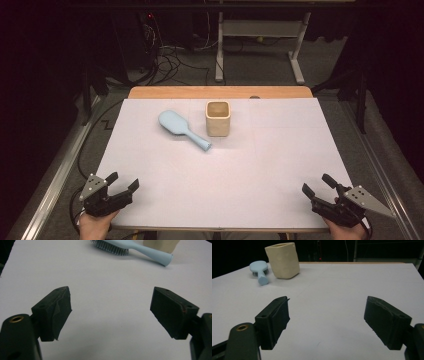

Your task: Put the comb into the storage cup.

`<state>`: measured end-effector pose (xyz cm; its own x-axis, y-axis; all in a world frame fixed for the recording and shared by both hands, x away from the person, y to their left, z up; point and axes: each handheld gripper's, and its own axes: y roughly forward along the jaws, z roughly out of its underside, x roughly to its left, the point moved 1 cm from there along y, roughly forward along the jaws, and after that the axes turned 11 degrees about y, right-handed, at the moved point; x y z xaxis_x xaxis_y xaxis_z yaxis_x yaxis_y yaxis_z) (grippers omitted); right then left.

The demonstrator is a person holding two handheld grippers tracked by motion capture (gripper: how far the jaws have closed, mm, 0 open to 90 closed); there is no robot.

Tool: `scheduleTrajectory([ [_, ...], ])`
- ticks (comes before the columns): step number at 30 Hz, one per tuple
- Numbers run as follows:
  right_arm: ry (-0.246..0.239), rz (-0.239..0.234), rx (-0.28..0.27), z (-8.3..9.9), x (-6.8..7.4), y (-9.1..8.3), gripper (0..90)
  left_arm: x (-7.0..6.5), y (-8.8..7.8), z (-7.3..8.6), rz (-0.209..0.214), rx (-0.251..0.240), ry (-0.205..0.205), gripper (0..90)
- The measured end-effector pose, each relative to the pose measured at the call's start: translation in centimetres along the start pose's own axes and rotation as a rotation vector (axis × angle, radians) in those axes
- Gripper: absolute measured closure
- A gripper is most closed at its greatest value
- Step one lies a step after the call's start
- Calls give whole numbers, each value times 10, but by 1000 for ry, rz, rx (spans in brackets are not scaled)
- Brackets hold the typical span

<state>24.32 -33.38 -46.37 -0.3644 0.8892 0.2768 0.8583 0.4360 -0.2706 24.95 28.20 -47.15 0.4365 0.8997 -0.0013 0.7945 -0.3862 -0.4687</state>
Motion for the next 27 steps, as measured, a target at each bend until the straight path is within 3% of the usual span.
scheduleTrajectory([
  [18,-8,-8,4,0,0,0,211,-3,0,-8,24,-8,-31,183],
  [27,-11,-11,5,0,0,0,214,-5,1,-12,27,-15,-9,195],
])
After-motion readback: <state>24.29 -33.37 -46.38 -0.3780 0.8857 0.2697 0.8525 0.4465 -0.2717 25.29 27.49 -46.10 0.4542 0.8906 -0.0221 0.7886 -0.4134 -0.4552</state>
